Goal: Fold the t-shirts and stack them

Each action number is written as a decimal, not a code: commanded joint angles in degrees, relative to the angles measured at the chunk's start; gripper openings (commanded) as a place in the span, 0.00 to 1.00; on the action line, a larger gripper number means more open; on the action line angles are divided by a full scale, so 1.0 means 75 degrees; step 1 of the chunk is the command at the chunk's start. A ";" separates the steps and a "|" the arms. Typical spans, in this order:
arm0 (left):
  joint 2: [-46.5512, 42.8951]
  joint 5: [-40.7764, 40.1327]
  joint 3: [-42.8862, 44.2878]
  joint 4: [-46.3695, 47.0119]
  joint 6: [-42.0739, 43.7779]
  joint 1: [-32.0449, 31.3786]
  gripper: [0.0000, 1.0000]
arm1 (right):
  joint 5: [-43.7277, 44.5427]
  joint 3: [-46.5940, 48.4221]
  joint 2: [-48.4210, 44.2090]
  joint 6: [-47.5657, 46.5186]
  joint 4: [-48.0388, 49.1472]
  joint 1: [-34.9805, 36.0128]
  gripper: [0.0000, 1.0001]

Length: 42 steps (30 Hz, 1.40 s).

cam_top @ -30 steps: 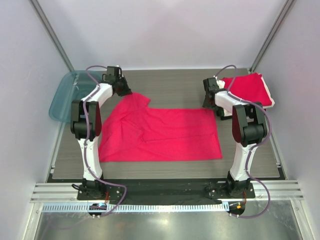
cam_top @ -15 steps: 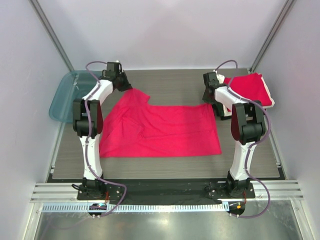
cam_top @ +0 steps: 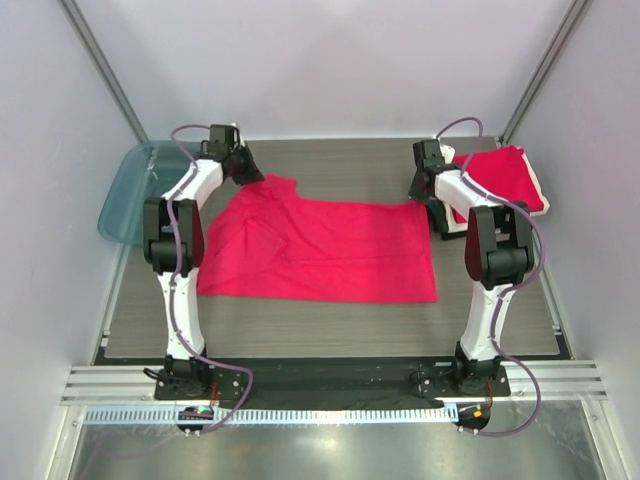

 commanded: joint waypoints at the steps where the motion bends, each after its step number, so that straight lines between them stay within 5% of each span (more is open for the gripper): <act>1: -0.1055 0.0046 -0.0671 0.0161 0.0442 -0.0102 0.00 | -0.0253 -0.0145 -0.0791 0.0043 0.0001 0.0005 0.01; 24: -0.5743 -0.3353 -0.6519 0.2248 0.0748 -0.0758 0.00 | -0.0570 -0.3567 -0.3898 0.0394 0.0633 0.0040 0.01; 42: -0.8392 -0.4420 -0.8326 0.2259 0.0337 -0.1379 0.03 | -0.0348 -0.4915 -0.5094 0.0547 0.0809 0.0040 0.01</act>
